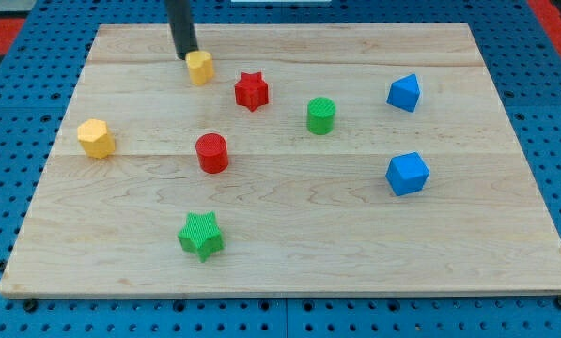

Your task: Push the yellow hexagon to the top left

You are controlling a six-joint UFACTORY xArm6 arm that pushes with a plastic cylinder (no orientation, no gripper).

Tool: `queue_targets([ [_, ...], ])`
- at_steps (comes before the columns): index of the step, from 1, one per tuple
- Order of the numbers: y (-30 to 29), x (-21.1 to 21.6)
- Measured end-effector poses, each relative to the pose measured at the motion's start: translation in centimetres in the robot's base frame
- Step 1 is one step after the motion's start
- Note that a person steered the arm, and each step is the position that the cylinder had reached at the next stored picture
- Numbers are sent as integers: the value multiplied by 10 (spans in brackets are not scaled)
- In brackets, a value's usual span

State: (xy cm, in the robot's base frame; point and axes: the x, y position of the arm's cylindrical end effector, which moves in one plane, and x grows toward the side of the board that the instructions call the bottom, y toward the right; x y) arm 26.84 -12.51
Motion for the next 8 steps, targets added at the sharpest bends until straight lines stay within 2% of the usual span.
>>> queue_targets([
  [1,-35,-4],
  [2,-91,26],
  [3,-79,50],
  [4,-28,75],
  [5,-15,94],
  [6,-28,160],
  [7,-95,182],
  [8,-116,149],
])
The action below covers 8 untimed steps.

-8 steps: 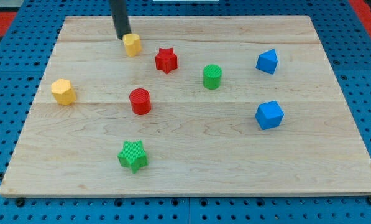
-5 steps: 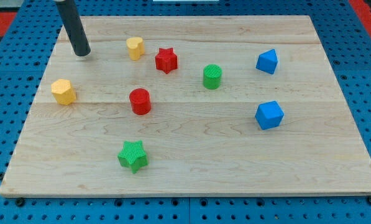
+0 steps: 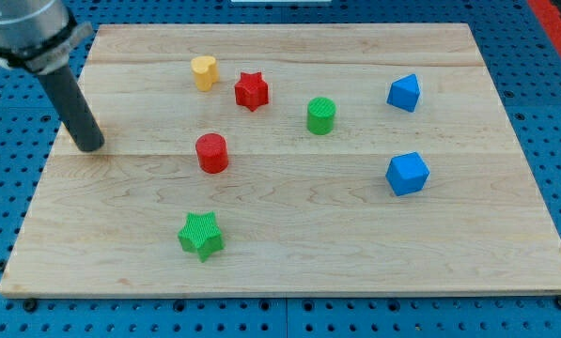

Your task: Push the yellow hexagon to the top left

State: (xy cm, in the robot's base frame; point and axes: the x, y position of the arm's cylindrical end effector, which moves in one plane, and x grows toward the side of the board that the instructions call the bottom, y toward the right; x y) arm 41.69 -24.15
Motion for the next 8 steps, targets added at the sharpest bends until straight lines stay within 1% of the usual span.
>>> queue_targets([
  [1,-5,-15],
  [2,-34,20],
  [3,-61,-29],
  [4,-28,-92],
  [5,-32,-79],
  [6,-31,-18],
  [7,27,-72],
  [8,79,-150],
])
